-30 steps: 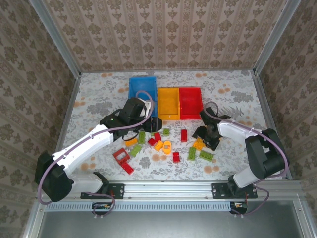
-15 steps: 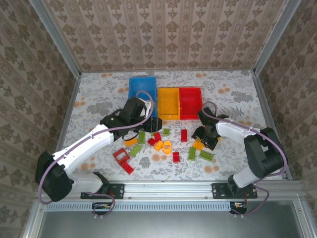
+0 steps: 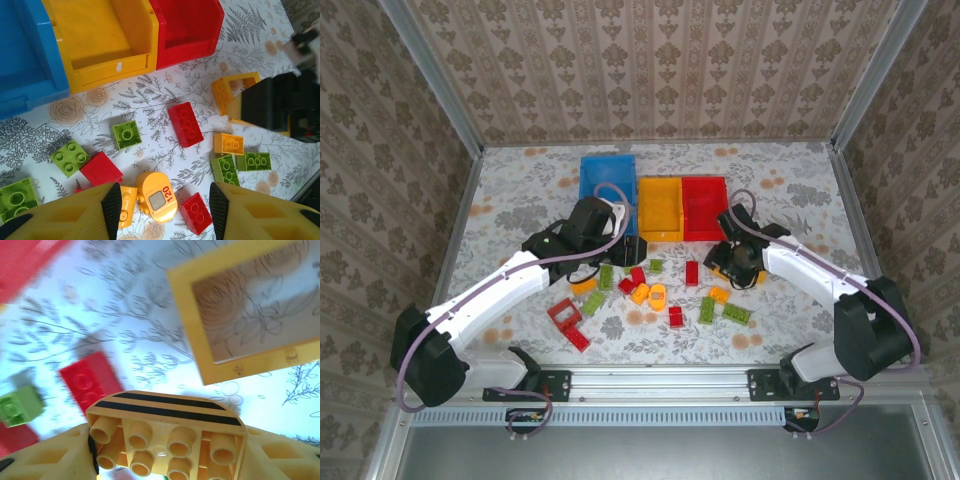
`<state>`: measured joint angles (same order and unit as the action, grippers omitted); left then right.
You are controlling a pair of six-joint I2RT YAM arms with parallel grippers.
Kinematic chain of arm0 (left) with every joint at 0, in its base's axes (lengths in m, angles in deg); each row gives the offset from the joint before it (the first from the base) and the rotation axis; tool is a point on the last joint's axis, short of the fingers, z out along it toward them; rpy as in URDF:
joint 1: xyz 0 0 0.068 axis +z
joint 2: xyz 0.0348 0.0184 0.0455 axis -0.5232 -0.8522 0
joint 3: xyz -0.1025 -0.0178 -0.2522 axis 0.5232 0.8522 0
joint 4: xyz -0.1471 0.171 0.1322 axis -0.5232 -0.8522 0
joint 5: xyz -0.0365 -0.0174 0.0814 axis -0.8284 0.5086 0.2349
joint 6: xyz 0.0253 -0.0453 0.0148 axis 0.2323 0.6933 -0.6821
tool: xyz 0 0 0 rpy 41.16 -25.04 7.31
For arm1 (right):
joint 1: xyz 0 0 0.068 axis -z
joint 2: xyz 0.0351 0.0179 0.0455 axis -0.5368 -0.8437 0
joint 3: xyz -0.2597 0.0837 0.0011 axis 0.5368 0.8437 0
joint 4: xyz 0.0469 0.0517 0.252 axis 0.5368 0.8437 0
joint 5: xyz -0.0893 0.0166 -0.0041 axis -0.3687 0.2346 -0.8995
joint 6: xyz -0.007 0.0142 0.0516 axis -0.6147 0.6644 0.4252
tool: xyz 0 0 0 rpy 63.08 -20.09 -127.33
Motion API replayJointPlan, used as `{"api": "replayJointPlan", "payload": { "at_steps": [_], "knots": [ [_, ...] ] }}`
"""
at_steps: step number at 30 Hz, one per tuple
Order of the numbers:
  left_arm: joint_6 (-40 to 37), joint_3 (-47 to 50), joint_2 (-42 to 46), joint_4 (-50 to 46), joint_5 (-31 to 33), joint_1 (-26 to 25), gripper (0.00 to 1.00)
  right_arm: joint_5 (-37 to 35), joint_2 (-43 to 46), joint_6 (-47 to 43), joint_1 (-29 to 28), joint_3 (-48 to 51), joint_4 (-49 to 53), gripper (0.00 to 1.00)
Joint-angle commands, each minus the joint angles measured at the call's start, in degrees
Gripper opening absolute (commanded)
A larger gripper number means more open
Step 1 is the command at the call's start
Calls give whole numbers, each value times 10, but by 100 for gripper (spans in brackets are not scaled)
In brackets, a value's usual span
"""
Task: Sort the legos into containers by color
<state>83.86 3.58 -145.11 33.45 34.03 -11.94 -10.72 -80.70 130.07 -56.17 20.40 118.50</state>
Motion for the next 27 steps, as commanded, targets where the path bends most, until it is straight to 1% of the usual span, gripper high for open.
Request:
{"api": "replayJointPlan", "payload": {
  "at_steps": [1, 5, 9, 16, 18, 22, 27],
  "knots": [
    [-10, -24, 14, 1, 15, -4, 52, -26, 9, -29, -3, -42, 30, 52],
    [-9, -34, 12, 3, 22, -4, 52, -44, -41, -71, 1, -113, 21, 52],
    [-9, -47, 8, 6, 22, -4, 52, -49, -132, -107, 19, -204, 11, 52],
    [-11, -51, 0, 12, 6, -6, 52, -38, -265, -127, 52, -315, 19, 53],
    [-14, -57, -4, 8, 2, -8, 52, -35, -285, -127, 54, -334, 24, 57],
    [-17, -61, -9, -10, 9, -10, 52, -28, -303, -122, 55, -355, 32, 70],
    [-11, -46, 0, -24, 22, -10, 52, -26, -288, -113, 52, -358, 36, 76]
  ]
}}
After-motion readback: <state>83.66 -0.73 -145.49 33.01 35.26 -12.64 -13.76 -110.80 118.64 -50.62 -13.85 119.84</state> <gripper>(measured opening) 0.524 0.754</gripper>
